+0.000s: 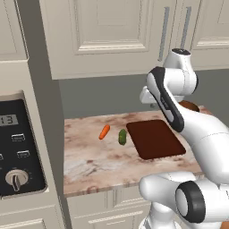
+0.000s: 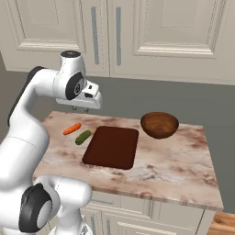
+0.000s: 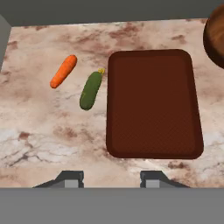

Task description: Place the two vegetables and bowl onto the tray for setting up a vegetable dip station.

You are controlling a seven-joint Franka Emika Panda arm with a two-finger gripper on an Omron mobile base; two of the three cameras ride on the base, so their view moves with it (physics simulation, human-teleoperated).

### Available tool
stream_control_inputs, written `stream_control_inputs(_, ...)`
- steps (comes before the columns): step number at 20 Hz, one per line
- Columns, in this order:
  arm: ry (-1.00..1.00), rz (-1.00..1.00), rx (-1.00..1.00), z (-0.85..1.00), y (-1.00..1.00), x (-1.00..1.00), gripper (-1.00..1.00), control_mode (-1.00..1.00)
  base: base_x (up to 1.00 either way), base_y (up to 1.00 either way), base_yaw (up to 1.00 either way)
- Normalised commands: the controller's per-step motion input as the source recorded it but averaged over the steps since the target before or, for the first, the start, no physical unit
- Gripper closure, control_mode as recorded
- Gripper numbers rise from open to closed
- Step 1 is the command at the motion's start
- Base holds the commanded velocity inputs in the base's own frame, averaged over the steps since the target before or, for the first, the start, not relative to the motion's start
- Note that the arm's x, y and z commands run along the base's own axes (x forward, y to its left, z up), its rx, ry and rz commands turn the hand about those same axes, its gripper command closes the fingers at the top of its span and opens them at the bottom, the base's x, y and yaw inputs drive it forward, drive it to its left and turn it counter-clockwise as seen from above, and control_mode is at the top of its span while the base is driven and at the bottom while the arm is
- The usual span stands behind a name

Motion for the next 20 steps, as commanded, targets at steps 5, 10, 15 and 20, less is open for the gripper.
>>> stream_control_inputs(5, 0.03, 0.0, 0.0, -0.03, 0.01, 0.0, -1.0, -1.0, 0.0, 0.0, 0.0)
stream_control_inputs(10, 0.15, 0.0, 0.02, -0.45, 0.07, 0.0, -1.0, -1.0, 0.0, 0.0, 0.0)
stream_control_inputs(15, 0.11, -0.01, 0.0, -0.61, 0.25, 0.0, -1.0, -1.0, 0.0, 0.0, 0.0)
stream_control_inputs(20, 0.09, -0.07, 0.0, -0.54, 0.48, 0.02, -1.0, -1.0, 0.0, 0.0, 0.0)
